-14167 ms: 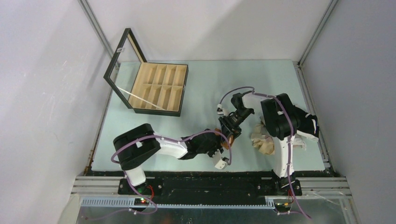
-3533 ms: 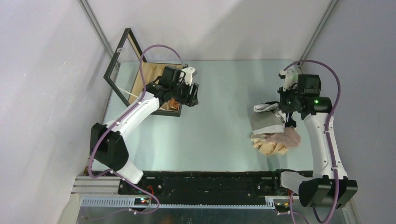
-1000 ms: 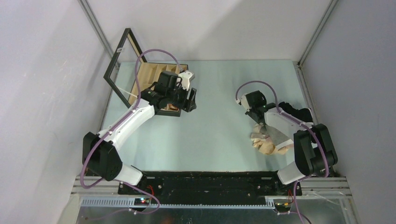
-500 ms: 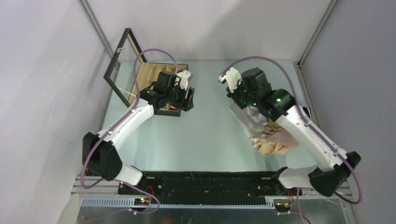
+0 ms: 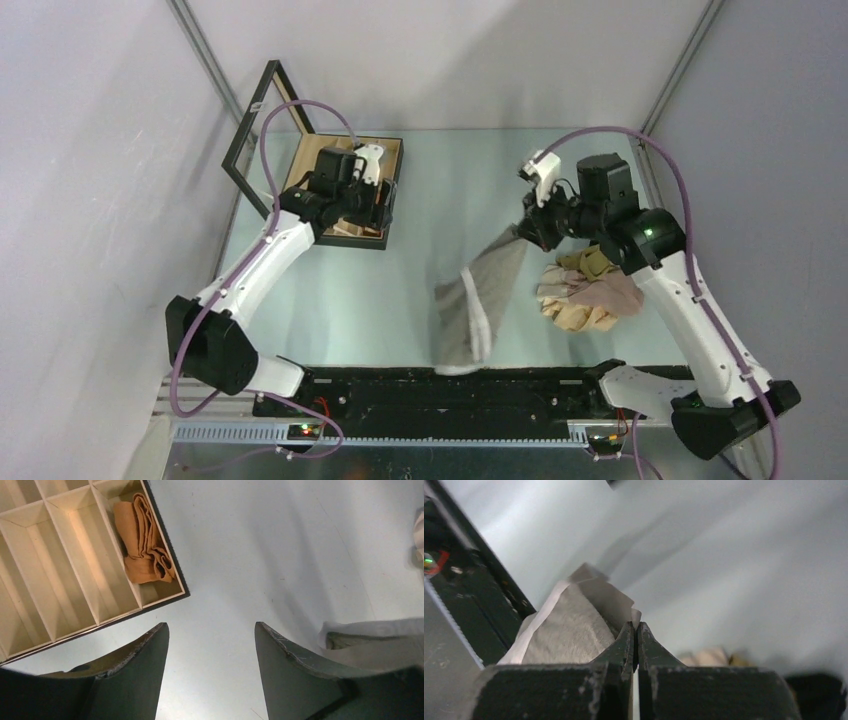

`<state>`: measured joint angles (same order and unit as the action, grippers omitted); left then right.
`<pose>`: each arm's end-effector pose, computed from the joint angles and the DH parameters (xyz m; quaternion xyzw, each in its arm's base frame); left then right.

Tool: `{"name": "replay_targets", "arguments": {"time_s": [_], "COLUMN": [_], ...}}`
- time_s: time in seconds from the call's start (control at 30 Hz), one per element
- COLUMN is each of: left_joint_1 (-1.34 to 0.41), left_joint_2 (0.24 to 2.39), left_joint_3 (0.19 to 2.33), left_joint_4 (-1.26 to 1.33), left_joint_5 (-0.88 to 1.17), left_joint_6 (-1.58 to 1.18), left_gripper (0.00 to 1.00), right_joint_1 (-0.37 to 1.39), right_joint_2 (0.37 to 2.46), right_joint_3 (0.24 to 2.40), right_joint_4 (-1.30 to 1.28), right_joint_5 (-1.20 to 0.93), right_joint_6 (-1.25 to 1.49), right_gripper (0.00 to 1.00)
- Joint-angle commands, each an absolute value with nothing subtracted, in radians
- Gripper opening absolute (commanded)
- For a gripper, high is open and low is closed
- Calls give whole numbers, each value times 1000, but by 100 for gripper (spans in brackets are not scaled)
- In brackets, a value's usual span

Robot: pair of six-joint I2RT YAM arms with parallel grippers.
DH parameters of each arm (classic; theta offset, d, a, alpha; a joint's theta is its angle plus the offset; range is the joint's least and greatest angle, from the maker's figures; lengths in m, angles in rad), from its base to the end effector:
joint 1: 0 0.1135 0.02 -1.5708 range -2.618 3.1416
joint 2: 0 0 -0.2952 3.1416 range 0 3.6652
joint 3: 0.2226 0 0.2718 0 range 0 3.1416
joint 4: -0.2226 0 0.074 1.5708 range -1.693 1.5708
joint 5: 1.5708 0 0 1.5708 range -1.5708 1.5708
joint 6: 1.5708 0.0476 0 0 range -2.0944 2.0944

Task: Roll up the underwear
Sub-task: Pick up the underwear, then place the underwear at the corner of the board.

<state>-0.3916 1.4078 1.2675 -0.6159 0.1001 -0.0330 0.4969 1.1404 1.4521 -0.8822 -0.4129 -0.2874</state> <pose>0.3044 -0.1308 0.3439 0.1831 0.8988 -0.1283 0.3771 0.1928 0.1263 0.4567 -0.4191 0.7561 0.2280 0.4480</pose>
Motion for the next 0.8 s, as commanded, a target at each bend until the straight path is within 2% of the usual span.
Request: {"name": "replay_targets", "arguments": {"time_s": [0.0, 0.2, 0.33, 0.4, 0.43, 0.47, 0.5, 0.57, 0.63, 0.77], "left_joint_1": [-395, -414, -471, -513, -525, -545, -553, -573, -589, -606], "left_joint_2": [1390, 1450, 1572, 1623, 1641, 1674, 1711, 1754, 1786, 1836], "left_joint_3": [1272, 1223, 1206, 1230, 1251, 1261, 1281, 1302, 1302, 1269], "left_joint_4": [-614, -581, -532, -528, -527, -529, -541, -565, -572, -538], "left_joint_5": [163, 294, 441, 459, 464, 484, 502, 587, 686, 826], "left_joint_6": [-21, -31, -64, -46, -38, -35, -27, 7, 35, 33], "left_gripper": [69, 68, 67, 67, 67, 68, 68, 68, 68, 69], "right_joint_1": [307, 68, -14, -46, -65, -75, -95, -130, -155, -180], "right_joint_2": [1153, 1319, 1343, 1334, 1331, 1324, 1320, 1312, 1309, 1320], "right_joint_3": [1230, 1085, 1070, 1067, 1064, 1050, 1041, 1005, 974, 962], "right_joint_4": [-879, -864, -851, -857, -859, -858, -855, -847, -832, -802], "right_joint_5": [-410, -467, -455, -455, -455, -454, -457, -484, -510, -537], "right_joint_6": [-319, -379, -358, -340, -319, -303, -269, -229, -190, -133], "right_gripper": [0, 0, 8, 22, 35, 42, 54, 64, 70, 76]}}
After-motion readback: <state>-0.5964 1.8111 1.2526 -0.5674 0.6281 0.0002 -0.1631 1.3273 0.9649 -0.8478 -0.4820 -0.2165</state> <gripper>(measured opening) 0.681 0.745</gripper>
